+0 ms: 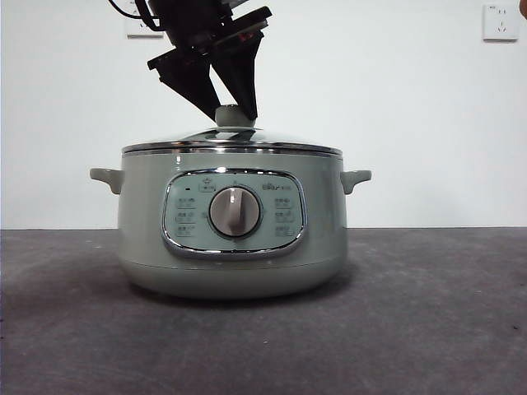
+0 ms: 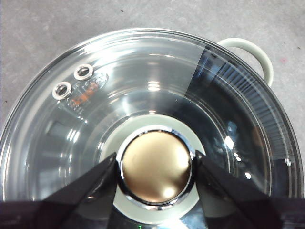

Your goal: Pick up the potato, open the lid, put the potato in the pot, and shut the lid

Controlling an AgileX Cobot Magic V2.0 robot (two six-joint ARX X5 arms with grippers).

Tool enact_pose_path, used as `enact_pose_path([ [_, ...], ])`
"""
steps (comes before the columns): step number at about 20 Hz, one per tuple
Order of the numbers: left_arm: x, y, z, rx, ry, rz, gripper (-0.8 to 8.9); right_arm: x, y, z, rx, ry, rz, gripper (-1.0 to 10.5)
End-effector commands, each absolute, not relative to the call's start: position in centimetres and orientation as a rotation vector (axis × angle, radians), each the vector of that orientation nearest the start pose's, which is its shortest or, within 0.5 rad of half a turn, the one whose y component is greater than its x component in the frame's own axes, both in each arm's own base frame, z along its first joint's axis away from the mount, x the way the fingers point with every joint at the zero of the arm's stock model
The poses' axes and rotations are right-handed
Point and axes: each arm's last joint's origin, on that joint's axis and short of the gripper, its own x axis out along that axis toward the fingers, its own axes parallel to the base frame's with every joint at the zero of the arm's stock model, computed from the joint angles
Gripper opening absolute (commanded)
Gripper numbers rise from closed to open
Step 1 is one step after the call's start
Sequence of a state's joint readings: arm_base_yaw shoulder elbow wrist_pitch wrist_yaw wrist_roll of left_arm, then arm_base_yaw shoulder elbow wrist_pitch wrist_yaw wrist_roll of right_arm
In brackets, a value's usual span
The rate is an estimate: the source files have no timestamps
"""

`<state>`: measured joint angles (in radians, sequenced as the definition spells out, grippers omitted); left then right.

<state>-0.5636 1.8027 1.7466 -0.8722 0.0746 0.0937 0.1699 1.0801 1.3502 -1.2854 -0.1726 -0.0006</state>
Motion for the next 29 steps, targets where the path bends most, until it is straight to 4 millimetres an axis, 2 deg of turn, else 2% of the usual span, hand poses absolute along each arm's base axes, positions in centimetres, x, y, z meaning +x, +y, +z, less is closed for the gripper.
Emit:
enact_pose_path([
  [1, 32.3, -20.5, 34.8, 0.313, 0.808, -0.649, -0.12, 16.7, 3.4, 37.8, 0.009, 1.007, 0.313, -0.1],
  [4, 31.3, -19.3, 38.2, 0.286, 0.709, -0.639, -0.12, 17.9, 3.8, 37.6, 0.064, 0.992, 0.342, -0.1],
  [6, 30.3, -18.0, 40.4, 0.265, 0.642, -0.622, -0.12, 19.1, 4.9, 37.1, 0.101, 1.022, 0.405, -0.1],
  [10, 29.2, -14.0, 43.2, 0.275, 0.565, -0.553, -0.12, 22.0, 9.0, 35.8, 0.086, 1.072, 0.501, -0.1],
  [16, 30.1, -6.7, 43.1, 0.234, 0.672, -0.347, -0.12, 27.5, 18.5, 34.5, -0.003, 1.124, 0.662, -0.1],
  [21, 30.8, -2.0, 43.2, 0.175, 0.679, -0.204, -0.12, 31.8, 25.7, 32.4, -0.081, 1.130, 0.702, -0.1],
  [25, 30.9, -0.3, 43.2, 0.154, 0.683, -0.151, -0.12, 34.1, 29.1, 28.9, -0.158, 1.155, 0.650, -0.1],
  [29, 30.9, 0.2, 43.2, 0.148, 0.683, -0.134, -0.12, 35.3, 30.4, 24.7, -0.241, 1.211, 0.571, -0.1],
])
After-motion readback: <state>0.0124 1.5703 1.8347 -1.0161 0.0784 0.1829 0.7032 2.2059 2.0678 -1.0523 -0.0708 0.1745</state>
